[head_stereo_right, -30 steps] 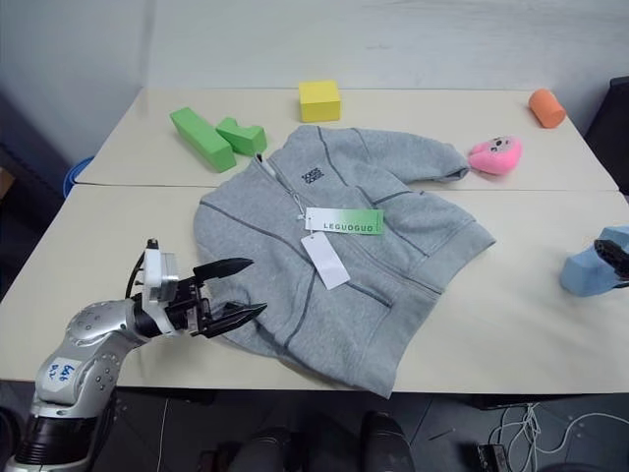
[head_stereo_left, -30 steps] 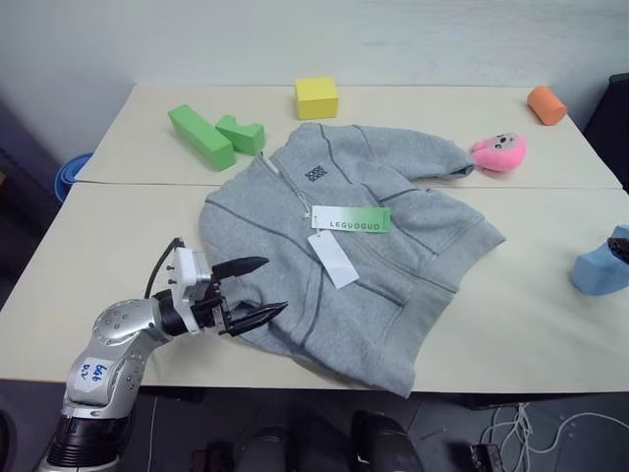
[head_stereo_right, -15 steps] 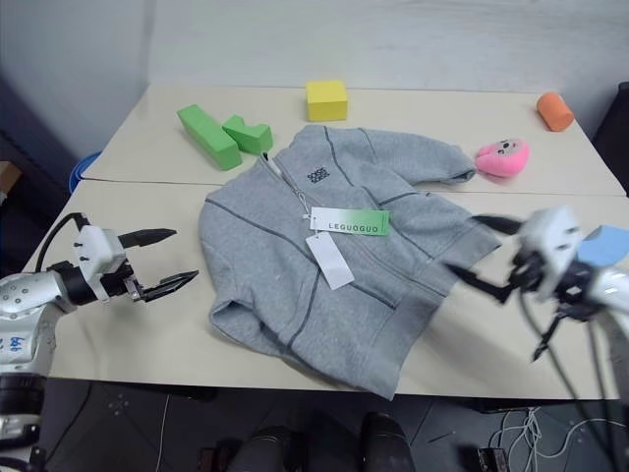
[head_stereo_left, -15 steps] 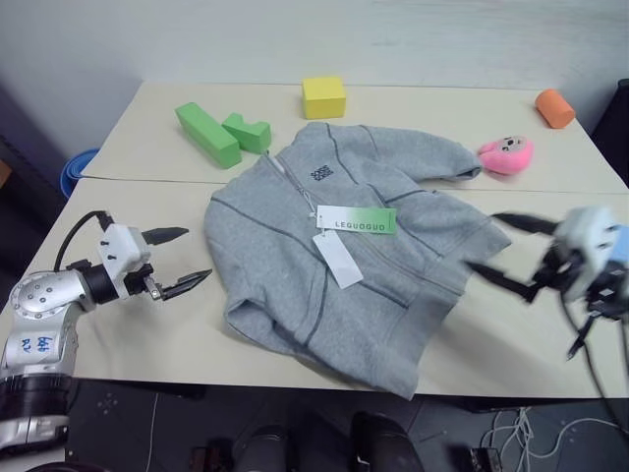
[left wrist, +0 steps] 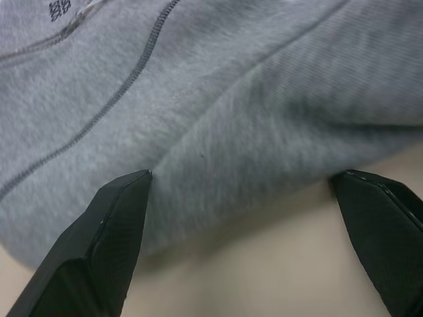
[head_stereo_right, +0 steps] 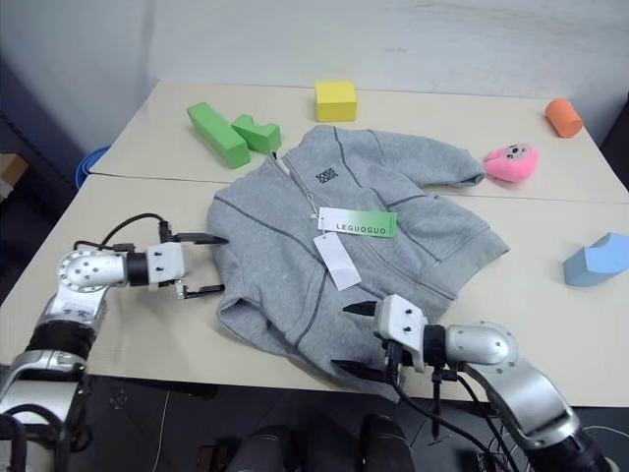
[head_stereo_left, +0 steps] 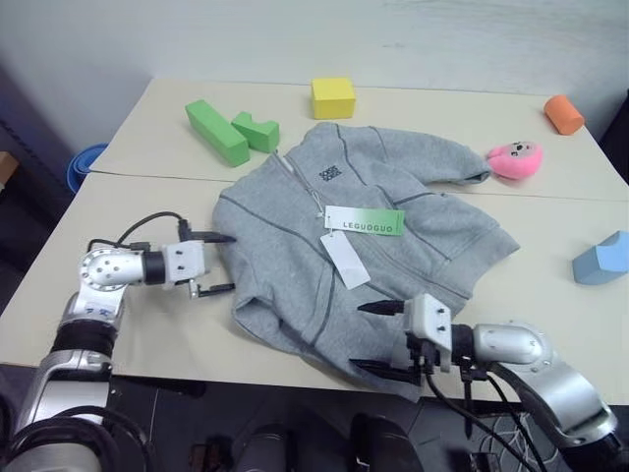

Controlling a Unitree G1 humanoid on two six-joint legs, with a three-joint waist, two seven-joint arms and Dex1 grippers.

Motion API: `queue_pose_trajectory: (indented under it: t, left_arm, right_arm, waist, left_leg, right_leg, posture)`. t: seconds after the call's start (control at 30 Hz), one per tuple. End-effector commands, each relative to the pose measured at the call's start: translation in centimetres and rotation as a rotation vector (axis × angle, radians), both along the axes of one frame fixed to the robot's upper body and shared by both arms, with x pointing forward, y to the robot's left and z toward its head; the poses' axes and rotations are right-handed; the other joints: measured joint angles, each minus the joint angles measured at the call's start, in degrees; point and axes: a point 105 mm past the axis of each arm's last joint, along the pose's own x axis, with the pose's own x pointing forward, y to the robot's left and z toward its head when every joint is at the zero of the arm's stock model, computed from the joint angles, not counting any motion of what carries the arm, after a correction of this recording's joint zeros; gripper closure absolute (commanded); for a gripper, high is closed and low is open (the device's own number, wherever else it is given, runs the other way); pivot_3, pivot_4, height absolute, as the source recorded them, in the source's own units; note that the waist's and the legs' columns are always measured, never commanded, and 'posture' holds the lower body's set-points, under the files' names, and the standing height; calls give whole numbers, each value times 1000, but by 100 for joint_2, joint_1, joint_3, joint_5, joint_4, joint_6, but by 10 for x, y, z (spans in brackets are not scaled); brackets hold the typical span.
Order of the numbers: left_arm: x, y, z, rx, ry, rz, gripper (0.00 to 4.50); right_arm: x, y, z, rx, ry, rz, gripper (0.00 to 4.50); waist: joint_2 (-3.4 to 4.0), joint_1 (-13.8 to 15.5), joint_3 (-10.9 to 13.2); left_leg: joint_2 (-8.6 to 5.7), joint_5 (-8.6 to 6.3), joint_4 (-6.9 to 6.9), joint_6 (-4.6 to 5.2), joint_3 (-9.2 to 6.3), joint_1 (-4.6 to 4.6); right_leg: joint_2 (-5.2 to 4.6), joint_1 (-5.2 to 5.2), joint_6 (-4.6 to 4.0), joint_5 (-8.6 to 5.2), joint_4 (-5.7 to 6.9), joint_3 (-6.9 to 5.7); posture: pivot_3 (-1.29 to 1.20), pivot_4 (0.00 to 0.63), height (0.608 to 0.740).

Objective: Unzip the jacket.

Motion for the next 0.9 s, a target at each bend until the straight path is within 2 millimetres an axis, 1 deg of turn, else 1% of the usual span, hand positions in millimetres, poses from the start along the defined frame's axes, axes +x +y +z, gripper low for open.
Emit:
queue_pose_trajectory:
  t: [0.03,0.1,0.23,0.27,0.3,0.33,0.4,0.43,0.5,0.53,0.57,0.6,0.63,0.7,0.77,0.8,0.87,0.9]
  left_arm:
    - [1,-12,-14,35,65,-49,181]
    - [2,-13,-20,67,100,-54,566]
    - [2,-10,-27,111,154,-59,1791]
    - [1,-10,-29,119,168,-66,2139]
    - [0,-10,-31,125,178,-71,2389]
    - [-5,-11,-35,120,224,-96,2692]
    - [-23,-15,-41,91,339,-185,3274]
    - [-30,-16,-42,77,381,-218,3618]
    - [-51,-16,-42,65,463,-291,4243]
    - [-64,-15,-44,74,510,-326,4442]
    - [-77,-15,-45,75,555,-359,4442]
    - [-86,-15,-46,74,585,-378,4442]
    - [-97,-17,-44,53,628,-392,4442]
    - [-127,-26,-40,-24,756,-419,4442]
    - [-152,-37,-34,-91,880,-430,4442]
    - [-160,-45,-28,-171,949,-421,4442]
    - [-167,-61,-15,-339,1045,-395,4442]
    - [-170,-66,-15,-362,1054,-392,4442]
  right_arm:
    - [10,0,-10,-34,-3,-74,207]
    - [11,-2,-15,-55,7,-97,633]
    - [13,-9,-15,-80,-20,-135,1936]
    - [12,-11,-13,-80,-26,-142,2280]
    - [12,-12,-11,-80,-31,-146,2555]
    - [9,-15,-8,-78,-31,-145,2869]
    - [2,-26,-4,-87,-22,-145,3503]
    - [-1,-29,-3,-93,-16,-142,3866]
    - [-13,-42,1,-106,3,-101,4491]
    - [-19,-51,4,-103,23,-90,4500]
    - [-24,-59,7,-100,41,-85,4500]
    - [-26,-64,9,-97,53,-85,4500]
    - [-27,-74,9,-116,64,-103,4500]
    - [-24,-113,6,-240,66,-165,4500]
    - [-20,-142,8,-305,65,-231,4500]
    - [-18,-153,9,-326,62,-256,4500]
    - [-13,-175,9,-361,45,-293,4500]
    - [-12,-184,7,-382,50,-309,4500]
  waist:
    - [-2,3,-1]
    - [-3,5,-2]
    - [-14,5,-11]
    - [-17,4,-13]
    - [-18,4,-15]
    - [-20,4,-17]
    - [-20,-1,-20]
    - [-17,-8,-21]
    - [-19,-23,-25]
    - [-19,-24,-25]
    - [-19,-35,-25]
    - [-19,-62,-25]
    - [-20,-91,-24]
    - [-20,-138,-23]
    - [-28,-161,-17]
    - [-32,-153,-14]
    - [-36,-140,-9]
    - [-31,-125,-7]
  left_leg:
    - [0,0,0,0,-1,0]
    - [-2,1,0,1,-1,0]
    - [-7,4,2,7,-3,10]
    - [-6,5,2,8,-3,13]
    - [-6,6,2,9,-2,16]
    - [-6,6,2,9,-1,19]
    - [-5,7,3,9,-2,21]
    - [-5,6,2,9,-1,20]
    - [-4,-1,-1,12,0,22]
    - [-3,-6,-3,12,-1,19]
    - [-3,-8,-5,13,-1,19]
    - [-1,-16,-6,12,-2,19]
    - [1,-23,-6,14,0,19]
    - [1,-27,-5,18,1,18]
    - [-1,-30,-2,25,8,21]
    - [1,-31,-1,26,6,25]
    - [13,-30,11,23,-14,30]
    - [19,-29,12,19,-27,38]
  right_leg:
    - [0,0,0,0,1,-1]
    - [0,1,0,0,2,-3]
    - [-3,15,5,3,0,-1]
    - [-3,19,6,3,-1,0]
    - [-5,21,7,4,0,2]
    - [-7,22,7,4,1,4]
    - [-8,23,7,4,3,4]
    - [-8,22,7,4,4,5]
    - [-7,19,7,4,3,7]
    - [-4,18,7,4,-4,5]
    - [-4,18,7,4,-5,5]
    - [0,18,6,3,-10,5]
    - [1,18,6,3,-11,5]
    - [-1,20,6,3,-19,4]
    - [-6,24,7,4,-23,14]
    - [-8,33,7,3,-28,17]
    - [-10,62,8,4,-42,37]
    - [-21,80,8,4,-55,38]
  posture:
    - [0,150,740]
    - [0,150,740]
    - [0,150,740]
    - [0,150,740]
    - [0,150,740]
    - [0,150,740]
    - [0,150,740]
    - [0,150,740]
    - [0,150,740]
    - [0,150,740]
    - [0,150,740]
    - [0,150,740]
    - [0,150,740]
    - [0,150,740]
    - [0,150,740]
    - [0,150,740]
    - [0,150,740]
    - [0,150,740]
